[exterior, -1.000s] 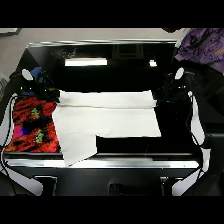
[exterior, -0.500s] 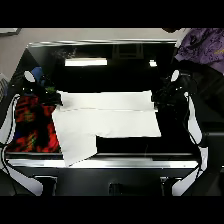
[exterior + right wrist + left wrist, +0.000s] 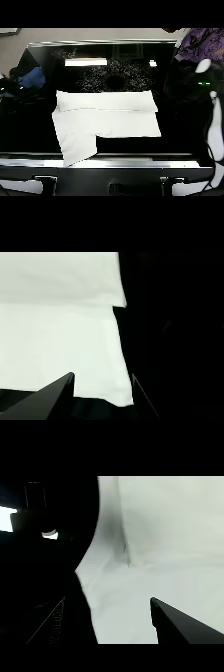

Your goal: Fold the clothes and pants, and hang the long-sleeved shirts on hangers.

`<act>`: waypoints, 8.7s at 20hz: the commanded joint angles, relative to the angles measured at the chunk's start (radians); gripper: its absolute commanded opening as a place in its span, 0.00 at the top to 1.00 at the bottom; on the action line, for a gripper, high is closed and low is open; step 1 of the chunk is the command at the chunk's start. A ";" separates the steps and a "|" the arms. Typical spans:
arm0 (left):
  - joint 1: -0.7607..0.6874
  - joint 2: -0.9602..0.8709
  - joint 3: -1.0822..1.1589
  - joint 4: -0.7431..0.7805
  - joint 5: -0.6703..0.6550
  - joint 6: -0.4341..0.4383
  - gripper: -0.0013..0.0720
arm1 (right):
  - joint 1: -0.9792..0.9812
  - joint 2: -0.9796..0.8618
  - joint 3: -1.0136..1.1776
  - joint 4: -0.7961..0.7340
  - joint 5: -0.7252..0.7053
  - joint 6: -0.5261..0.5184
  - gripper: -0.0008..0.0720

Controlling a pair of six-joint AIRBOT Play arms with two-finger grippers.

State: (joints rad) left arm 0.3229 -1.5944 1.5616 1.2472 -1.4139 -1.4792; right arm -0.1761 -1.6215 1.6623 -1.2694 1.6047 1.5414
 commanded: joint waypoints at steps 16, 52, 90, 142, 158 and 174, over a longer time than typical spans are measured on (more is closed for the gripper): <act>0.090 0.507 -1.145 -0.358 0.189 0.046 0.14 | -0.187 0.423 -0.663 0.135 -0.180 -0.087 0.40; 0.068 0.507 -1.183 -0.362 0.227 0.042 0.96 | -0.188 0.093 -0.811 0.279 -0.283 -0.204 0.26; 0.068 0.507 -1.183 -0.362 0.231 0.040 0.96 | -0.188 0.147 -0.782 0.273 -0.291 -0.243 0.38; -0.119 0.090 -0.288 -0.228 0.320 -0.024 0.96 | 0.089 0.016 -0.290 -0.026 -0.457 -0.056 0.96; -0.118 -0.237 -0.018 -0.297 0.270 -0.024 0.28 | 0.044 -0.146 -0.162 0.116 -0.383 0.041 0.29; -0.118 -0.163 0.101 -0.294 0.199 -0.024 0.12 | -0.132 -0.351 -0.098 0.417 -0.185 -0.176 0.26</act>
State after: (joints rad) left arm 0.2047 -1.7603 1.6600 0.9531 -1.1992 -1.5036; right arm -0.3302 -1.9400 1.5635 -0.8722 1.4403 1.3861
